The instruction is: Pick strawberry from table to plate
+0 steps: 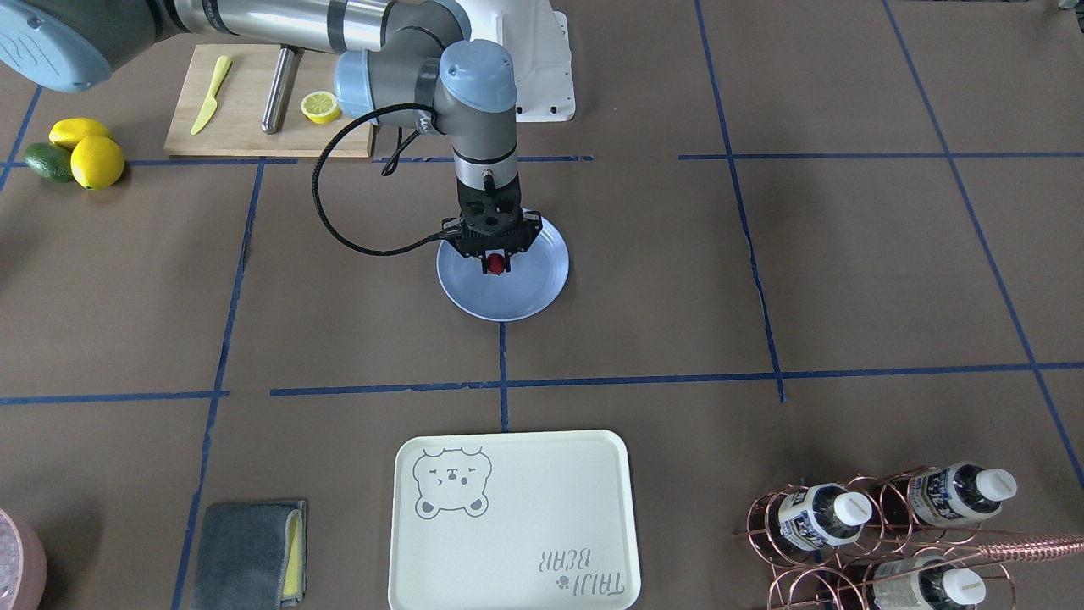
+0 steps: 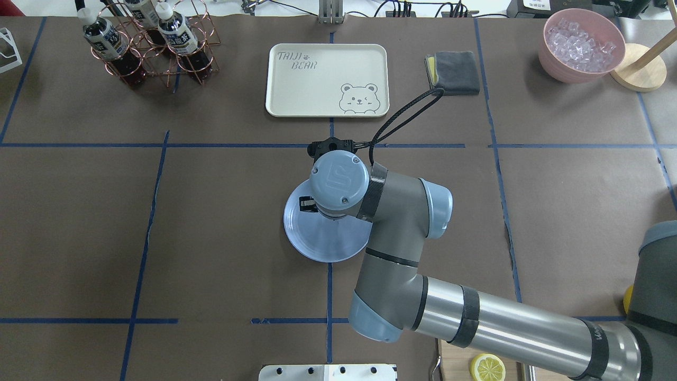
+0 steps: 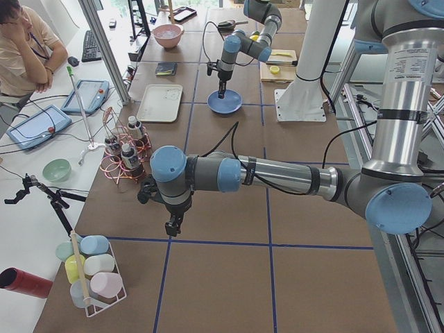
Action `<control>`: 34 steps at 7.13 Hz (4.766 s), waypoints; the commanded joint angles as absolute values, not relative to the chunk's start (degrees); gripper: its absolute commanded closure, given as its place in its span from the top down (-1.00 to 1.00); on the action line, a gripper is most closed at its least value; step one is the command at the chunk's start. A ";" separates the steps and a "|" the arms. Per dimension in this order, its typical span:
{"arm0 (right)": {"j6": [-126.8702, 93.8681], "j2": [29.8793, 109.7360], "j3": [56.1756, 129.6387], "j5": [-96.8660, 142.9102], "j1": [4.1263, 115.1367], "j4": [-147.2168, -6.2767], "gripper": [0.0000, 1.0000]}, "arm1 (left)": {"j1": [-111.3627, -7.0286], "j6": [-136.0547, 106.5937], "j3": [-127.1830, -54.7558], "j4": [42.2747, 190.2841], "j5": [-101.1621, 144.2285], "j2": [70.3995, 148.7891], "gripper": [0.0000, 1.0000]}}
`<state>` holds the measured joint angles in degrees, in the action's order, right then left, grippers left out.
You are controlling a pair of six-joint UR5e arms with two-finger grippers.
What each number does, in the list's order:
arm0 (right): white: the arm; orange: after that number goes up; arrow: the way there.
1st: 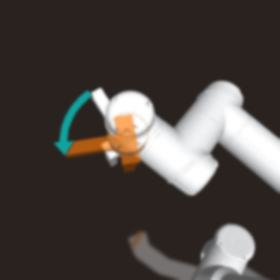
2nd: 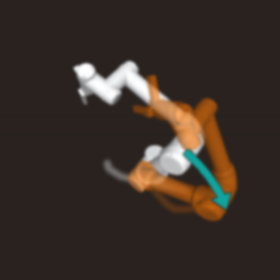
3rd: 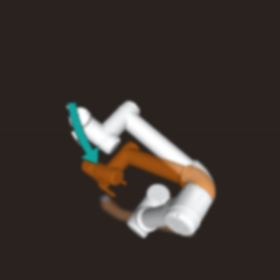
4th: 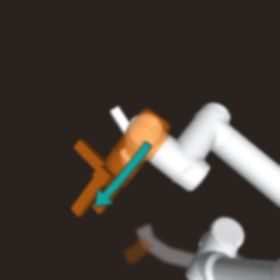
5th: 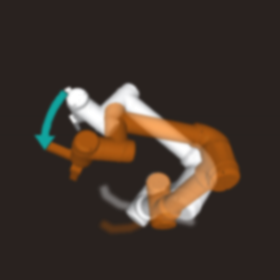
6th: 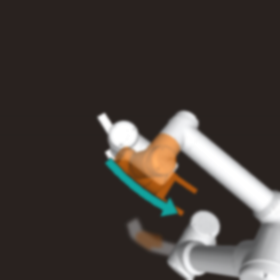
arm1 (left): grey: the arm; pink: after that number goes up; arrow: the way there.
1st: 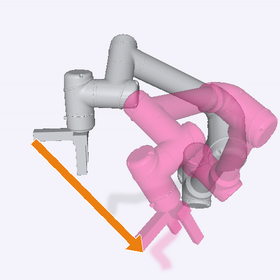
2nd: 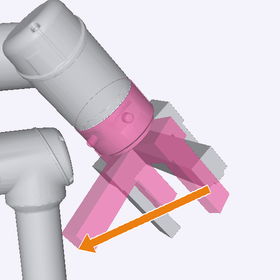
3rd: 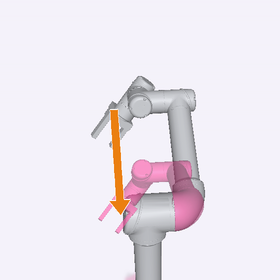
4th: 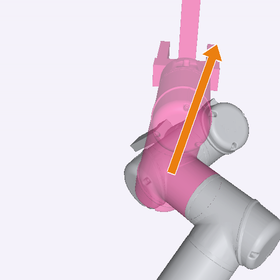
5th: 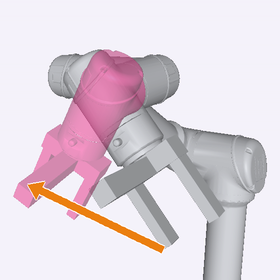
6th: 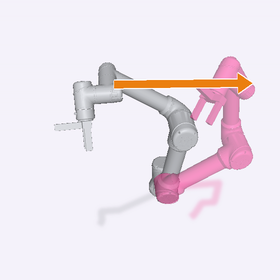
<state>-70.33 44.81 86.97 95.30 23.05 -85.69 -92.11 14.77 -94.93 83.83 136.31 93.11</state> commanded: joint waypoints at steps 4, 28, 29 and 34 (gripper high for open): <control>-70.40 44.91 86.57 95.19 22.15 -85.43 0.42 | -92.11 14.68 -94.83 83.85 136.32 92.99 1.00; -4.13 92.81 93.08 132.19 87.98 -80.42 1.00 | -91.93 15.03 -95.98 83.85 136.14 91.05 1.00; -4.22 92.81 93.16 132.19 87.98 -80.42 1.00 | -91.93 15.03 -95.98 83.85 136.14 91.05 1.00; -4.13 92.90 93.08 132.19 87.98 -80.42 1.00 | -91.93 15.03 -95.80 83.85 136.14 90.97 1.00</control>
